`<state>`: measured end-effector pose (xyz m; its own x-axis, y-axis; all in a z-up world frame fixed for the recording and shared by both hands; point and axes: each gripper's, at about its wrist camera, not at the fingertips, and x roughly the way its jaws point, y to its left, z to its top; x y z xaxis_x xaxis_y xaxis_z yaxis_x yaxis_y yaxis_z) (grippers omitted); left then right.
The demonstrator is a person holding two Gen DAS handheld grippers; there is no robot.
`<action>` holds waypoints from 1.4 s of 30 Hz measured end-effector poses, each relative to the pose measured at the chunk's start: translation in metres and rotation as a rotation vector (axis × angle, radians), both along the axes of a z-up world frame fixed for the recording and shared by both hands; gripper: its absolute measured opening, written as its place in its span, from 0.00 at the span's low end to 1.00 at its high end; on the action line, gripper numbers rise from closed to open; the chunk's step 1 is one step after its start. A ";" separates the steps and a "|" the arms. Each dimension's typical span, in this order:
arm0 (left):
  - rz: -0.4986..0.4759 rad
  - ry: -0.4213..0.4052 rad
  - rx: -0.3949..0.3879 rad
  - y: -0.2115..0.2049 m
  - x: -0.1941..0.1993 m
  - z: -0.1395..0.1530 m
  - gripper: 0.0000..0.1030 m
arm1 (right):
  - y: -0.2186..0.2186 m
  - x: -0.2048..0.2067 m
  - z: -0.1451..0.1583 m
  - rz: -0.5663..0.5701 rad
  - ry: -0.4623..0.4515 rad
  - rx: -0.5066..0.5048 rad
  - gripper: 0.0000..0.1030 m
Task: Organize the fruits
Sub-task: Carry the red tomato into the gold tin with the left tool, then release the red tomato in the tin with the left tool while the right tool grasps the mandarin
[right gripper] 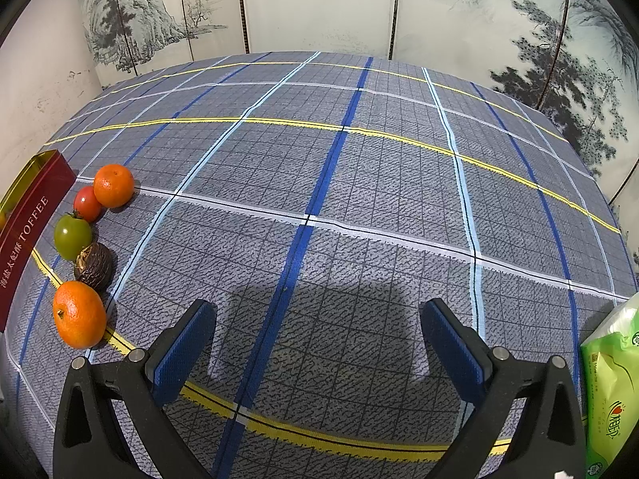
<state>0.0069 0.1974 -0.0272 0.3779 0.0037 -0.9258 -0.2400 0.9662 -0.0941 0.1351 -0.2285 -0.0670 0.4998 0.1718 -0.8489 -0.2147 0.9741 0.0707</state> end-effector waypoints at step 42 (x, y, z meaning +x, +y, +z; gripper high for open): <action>0.000 -0.010 0.066 0.003 0.011 -0.016 0.37 | 0.021 -0.036 0.025 0.019 0.013 0.060 0.75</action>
<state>0.0183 0.1999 -0.0436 0.3869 0.0650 -0.9198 -0.2397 0.9703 -0.0323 0.0992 -0.2075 -0.0419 0.4853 0.2319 -0.8430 -0.2314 0.9639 0.1320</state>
